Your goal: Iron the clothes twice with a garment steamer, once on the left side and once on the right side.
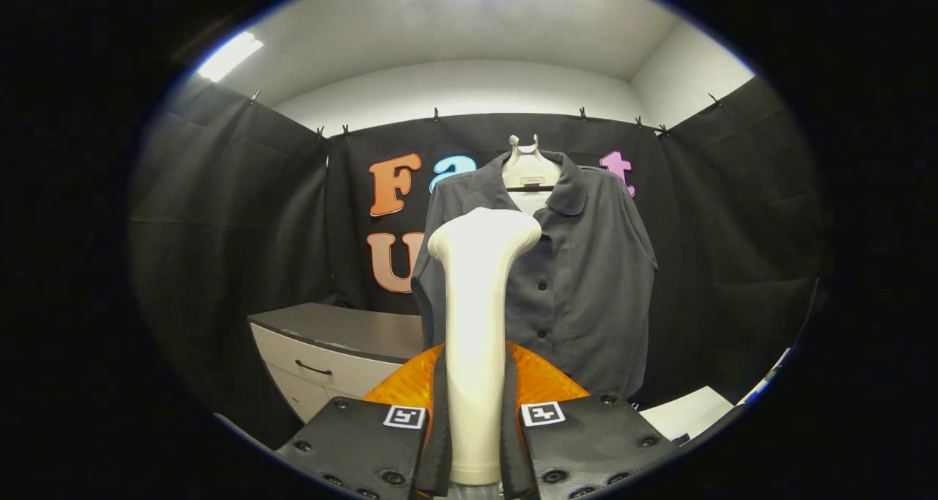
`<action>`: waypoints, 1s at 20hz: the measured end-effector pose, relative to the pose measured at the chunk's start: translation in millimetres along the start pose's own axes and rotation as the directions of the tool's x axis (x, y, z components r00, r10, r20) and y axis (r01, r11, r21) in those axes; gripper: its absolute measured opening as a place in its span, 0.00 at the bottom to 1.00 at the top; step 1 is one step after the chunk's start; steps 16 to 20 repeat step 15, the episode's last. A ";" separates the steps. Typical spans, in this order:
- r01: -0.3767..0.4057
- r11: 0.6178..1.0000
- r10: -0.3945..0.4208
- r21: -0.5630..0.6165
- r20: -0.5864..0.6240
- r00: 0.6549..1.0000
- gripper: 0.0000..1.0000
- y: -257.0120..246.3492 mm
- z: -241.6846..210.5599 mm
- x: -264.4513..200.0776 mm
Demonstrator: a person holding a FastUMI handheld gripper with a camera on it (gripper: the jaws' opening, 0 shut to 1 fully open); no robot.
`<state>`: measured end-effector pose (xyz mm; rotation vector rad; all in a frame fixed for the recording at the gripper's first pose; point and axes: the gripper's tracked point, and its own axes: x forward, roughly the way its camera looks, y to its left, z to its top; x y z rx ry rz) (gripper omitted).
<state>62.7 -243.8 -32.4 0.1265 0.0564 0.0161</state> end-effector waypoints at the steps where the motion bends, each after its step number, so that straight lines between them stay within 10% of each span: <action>1: 0.000 1.000 0.000 0.001 -0.001 1.000 0.34 0.2 -0.1 0.4; 20: -0.008 1.000 0.008 0.005 0.008 1.000 0.34 5.0 3.2 -4.3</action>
